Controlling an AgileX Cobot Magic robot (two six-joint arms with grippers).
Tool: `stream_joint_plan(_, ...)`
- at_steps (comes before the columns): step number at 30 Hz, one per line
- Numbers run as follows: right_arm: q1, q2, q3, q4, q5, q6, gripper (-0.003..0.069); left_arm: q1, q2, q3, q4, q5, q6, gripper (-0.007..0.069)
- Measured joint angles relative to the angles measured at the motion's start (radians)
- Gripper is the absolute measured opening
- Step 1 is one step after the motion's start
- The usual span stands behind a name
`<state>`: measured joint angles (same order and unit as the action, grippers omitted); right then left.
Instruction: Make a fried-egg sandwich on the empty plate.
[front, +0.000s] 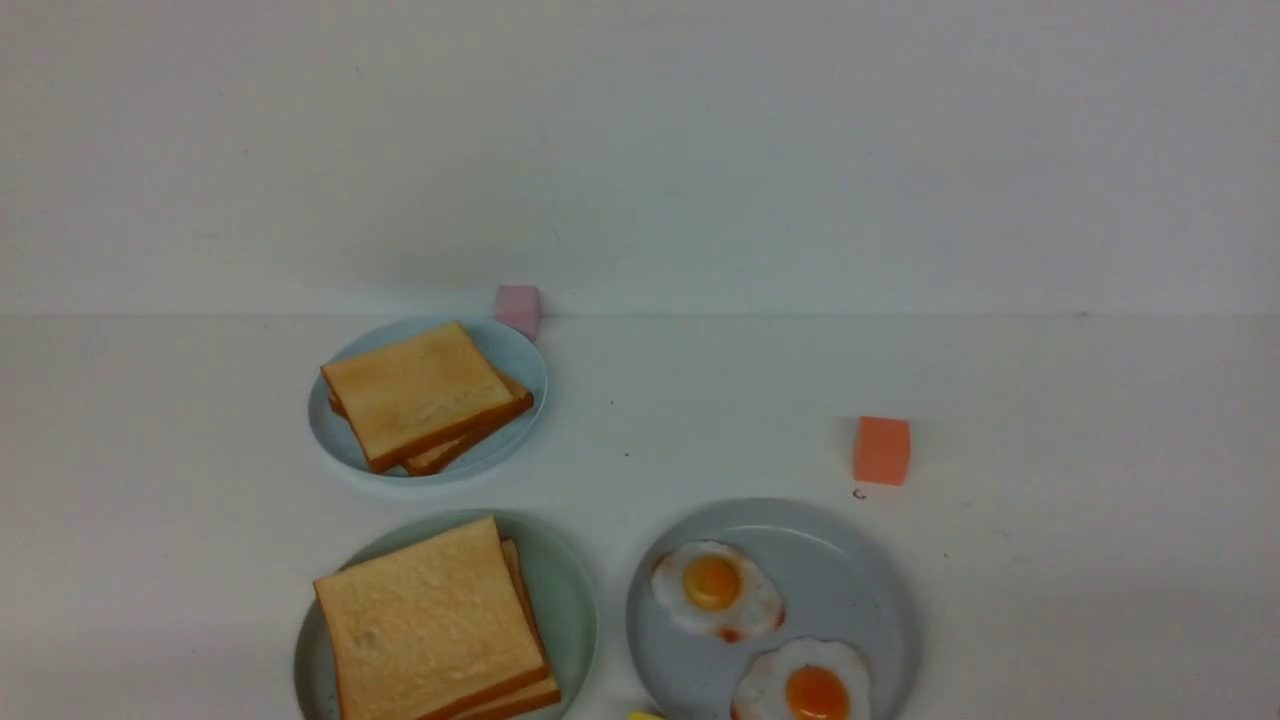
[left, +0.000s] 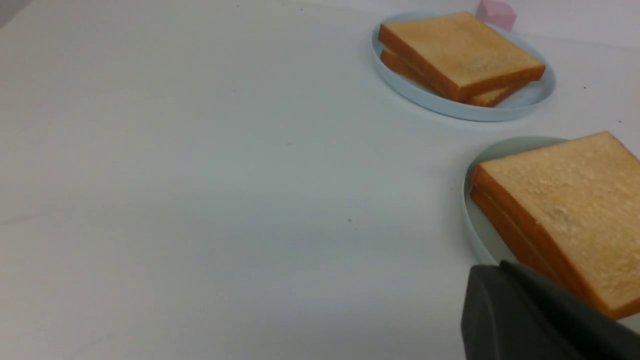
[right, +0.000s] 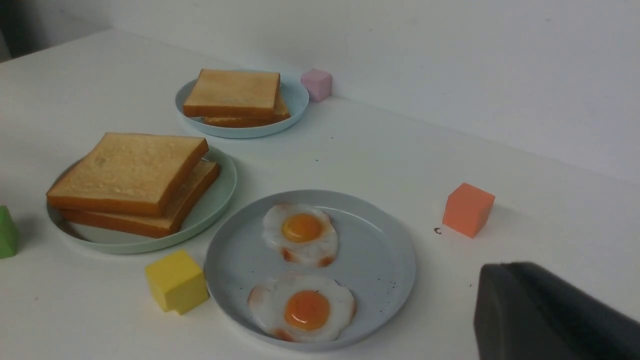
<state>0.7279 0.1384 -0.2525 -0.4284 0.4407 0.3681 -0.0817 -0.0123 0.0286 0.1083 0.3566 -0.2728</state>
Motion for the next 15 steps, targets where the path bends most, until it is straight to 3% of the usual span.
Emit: stream_joint_plan(15,0.000,0.000,0.000,-0.001,0.000,0.000,0.0056,0.002,0.000,0.000,0.001,-0.002,0.000,-0.0007)
